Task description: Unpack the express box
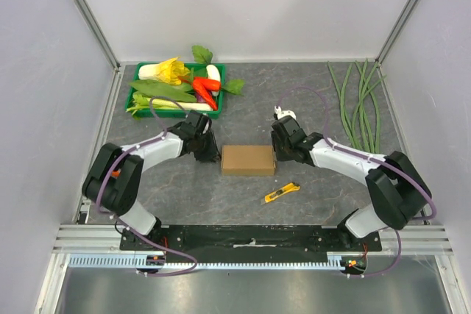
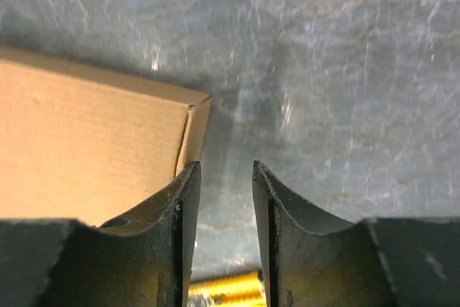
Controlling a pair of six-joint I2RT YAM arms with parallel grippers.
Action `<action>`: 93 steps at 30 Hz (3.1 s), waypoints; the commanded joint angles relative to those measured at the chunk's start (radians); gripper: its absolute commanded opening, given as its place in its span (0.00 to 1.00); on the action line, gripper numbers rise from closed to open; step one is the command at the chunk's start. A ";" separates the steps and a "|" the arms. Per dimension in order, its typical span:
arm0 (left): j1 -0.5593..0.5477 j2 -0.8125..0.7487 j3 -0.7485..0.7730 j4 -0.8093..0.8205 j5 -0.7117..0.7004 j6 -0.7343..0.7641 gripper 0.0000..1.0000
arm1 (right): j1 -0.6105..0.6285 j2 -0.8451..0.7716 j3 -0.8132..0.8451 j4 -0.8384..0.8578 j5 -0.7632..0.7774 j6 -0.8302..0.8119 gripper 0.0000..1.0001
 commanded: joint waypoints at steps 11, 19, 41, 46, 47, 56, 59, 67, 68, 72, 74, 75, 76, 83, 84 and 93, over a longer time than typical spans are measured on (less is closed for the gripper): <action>0.103 0.145 0.286 0.125 0.045 0.112 0.47 | 0.125 -0.127 0.111 -0.212 0.181 0.095 0.78; 0.180 -0.107 0.264 0.015 -0.036 0.204 0.76 | 0.147 -0.187 0.244 -0.218 0.032 -0.170 0.98; 0.294 -0.529 0.137 -0.327 -0.152 0.227 0.97 | 0.239 0.222 0.368 -0.033 -0.133 -0.487 0.98; 0.295 -0.523 0.120 -0.318 -0.104 0.225 0.96 | 0.239 0.267 0.359 -0.034 -0.129 -0.489 0.98; 0.297 -0.516 0.117 -0.309 -0.087 0.225 0.96 | 0.239 0.280 0.355 -0.033 -0.127 -0.489 0.98; 0.295 -0.474 0.103 -0.269 0.019 0.229 0.94 | 0.239 0.342 0.351 -0.036 -0.100 -0.442 0.93; 0.295 -0.453 0.094 -0.258 0.055 0.229 0.93 | 0.236 0.350 0.355 -0.039 -0.109 -0.409 0.88; 0.297 -0.419 0.001 -0.185 0.121 0.198 0.91 | 0.124 0.345 0.353 -0.033 -0.380 -0.245 0.79; 0.295 -0.415 -0.010 -0.157 0.135 0.187 0.91 | 0.090 0.345 0.342 -0.012 -0.452 -0.218 0.78; 0.295 -0.390 -0.061 -0.053 0.212 0.154 0.91 | 0.016 0.351 0.322 0.044 -0.614 -0.150 0.77; 0.295 -0.376 -0.096 -0.003 0.256 0.112 0.91 | -0.020 0.350 0.307 0.087 -0.679 -0.126 0.76; 0.295 -0.370 -0.121 0.058 0.272 0.098 0.91 | -0.031 0.348 0.302 0.102 -0.717 -0.092 0.76; 0.297 -0.364 -0.130 0.086 0.289 0.081 0.91 | -0.039 0.348 0.299 0.113 -0.735 -0.081 0.76; 0.295 -0.267 -0.158 0.245 0.393 -0.021 0.90 | -0.139 0.354 0.200 0.375 -0.903 0.141 0.74; 0.294 -0.258 -0.152 0.249 0.393 -0.021 0.89 | -0.152 0.357 0.184 0.418 -0.919 0.178 0.74; 0.295 -0.233 -0.089 0.211 0.370 0.008 0.89 | -0.211 0.362 0.169 0.532 -0.930 0.258 0.83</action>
